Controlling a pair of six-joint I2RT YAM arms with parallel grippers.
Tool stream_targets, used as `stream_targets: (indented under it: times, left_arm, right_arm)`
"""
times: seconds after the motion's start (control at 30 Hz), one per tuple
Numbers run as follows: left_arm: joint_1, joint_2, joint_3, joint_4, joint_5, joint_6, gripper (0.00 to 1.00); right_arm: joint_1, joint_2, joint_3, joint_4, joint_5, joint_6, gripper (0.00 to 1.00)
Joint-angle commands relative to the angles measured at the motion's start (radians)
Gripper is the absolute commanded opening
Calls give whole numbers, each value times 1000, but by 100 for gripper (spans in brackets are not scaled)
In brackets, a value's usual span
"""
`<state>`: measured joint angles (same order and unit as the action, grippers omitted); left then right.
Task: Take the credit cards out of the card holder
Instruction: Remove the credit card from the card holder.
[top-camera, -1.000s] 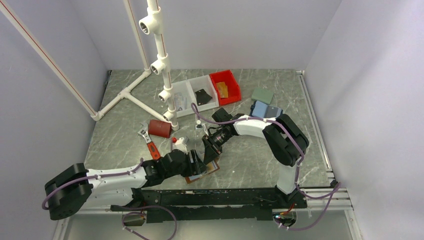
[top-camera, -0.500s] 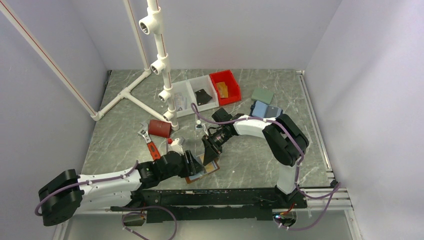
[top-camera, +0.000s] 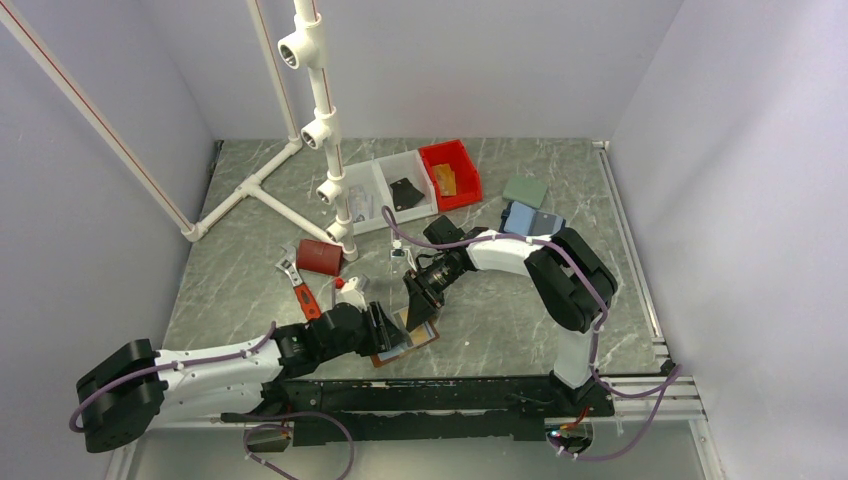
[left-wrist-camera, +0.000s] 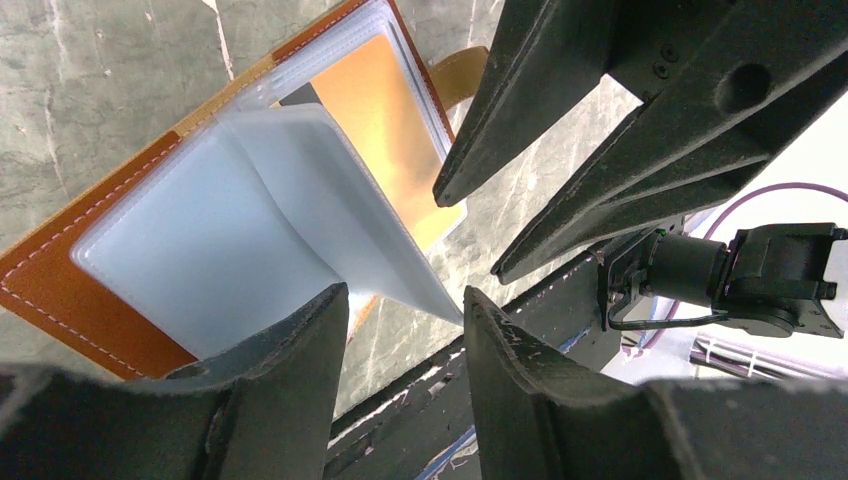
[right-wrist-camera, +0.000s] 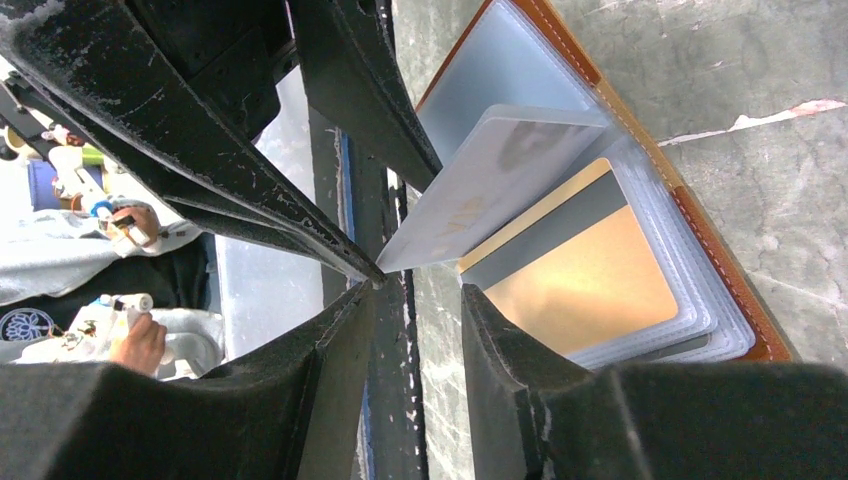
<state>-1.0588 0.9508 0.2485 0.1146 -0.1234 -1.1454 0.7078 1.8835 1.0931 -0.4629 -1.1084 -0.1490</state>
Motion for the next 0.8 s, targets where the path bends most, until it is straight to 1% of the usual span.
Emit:
stream_targets:
  times: [0.0, 0.03, 0.1, 0.27, 0.37, 0.6, 0.77]
  left_arm:
    - [2, -14, -14, 2, -9, -15, 54]
    - [2, -24, -15, -9, -16, -21, 59]
    - [2, -46, -21, -28, -28, -36, 63]
    - [2, -113, -54, -40, -61, -72, 64]
    - [2, -148, -73, -45, -75, -92, 63]
    - [2, -206, -104, -53, -97, -124, 53]
    - [2, -211, -119, -28, -96, -128, 53]
  right_arm:
    - [4, 1, 34, -5, -16, -29, 41]
    - [4, 0, 34, -6, -17, -30, 41]
    - [4, 0, 34, -6, -15, -32, 41]
    - [5, 2, 34, -8, -14, -35, 41]
    - [7, 3, 34, -8, -13, -35, 41]
    - [10, 6, 36, -11, -10, -38, 41]
    - [13, 11, 39, -18, -8, -43, 41]
